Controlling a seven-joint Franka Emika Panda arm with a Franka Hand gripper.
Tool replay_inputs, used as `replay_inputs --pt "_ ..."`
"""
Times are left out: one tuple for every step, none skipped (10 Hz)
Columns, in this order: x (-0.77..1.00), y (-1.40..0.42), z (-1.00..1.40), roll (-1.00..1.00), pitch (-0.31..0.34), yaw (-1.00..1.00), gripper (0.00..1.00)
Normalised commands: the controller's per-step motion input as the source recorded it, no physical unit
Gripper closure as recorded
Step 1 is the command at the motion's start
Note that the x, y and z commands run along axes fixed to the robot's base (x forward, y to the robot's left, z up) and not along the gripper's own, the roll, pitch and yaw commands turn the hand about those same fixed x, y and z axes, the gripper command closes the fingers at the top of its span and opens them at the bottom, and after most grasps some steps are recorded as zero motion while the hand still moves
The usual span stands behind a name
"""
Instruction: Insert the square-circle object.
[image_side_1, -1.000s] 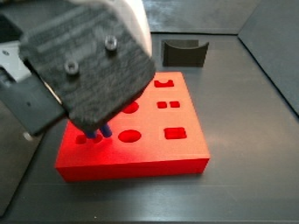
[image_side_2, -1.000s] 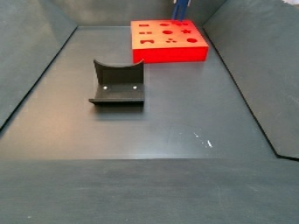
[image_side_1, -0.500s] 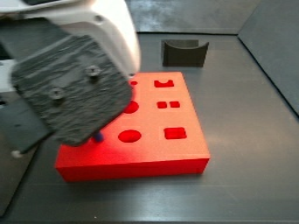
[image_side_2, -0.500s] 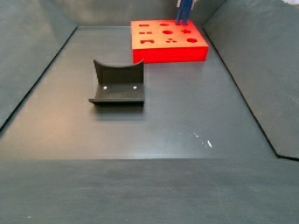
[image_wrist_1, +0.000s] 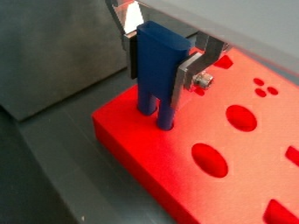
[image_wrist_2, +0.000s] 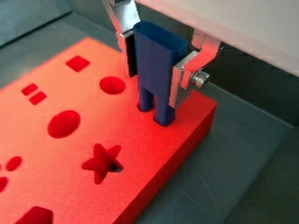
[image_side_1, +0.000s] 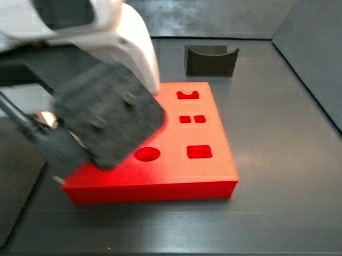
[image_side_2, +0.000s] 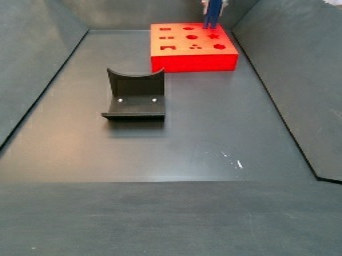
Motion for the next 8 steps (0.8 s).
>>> replay_inputs --pt "0.24 0.00 -0.90 0.00 0.179 -0.08 1.00" --pt "0.00 0.09 -0.93 0.00 0.136 -0.31 1.00" --pt "-0.17 0.23 -0.98 -0.04 0.103 -0.42 1.00" --pt "-0.19 0.28 -0.93 -0.02 0.071 -0.49 1.00" --pt "-0.06 0.21 -0.67 0.00 0.060 -0.45 1.00" --pt "0.03 0.00 0.00 -0.02 0.024 -0.07 1.00" --pt "-0.04 -0.01 0.00 0.00 0.000 0.03 1.00" --pt "-0.01 0.00 0.00 0.03 -0.011 0.00 1.00"
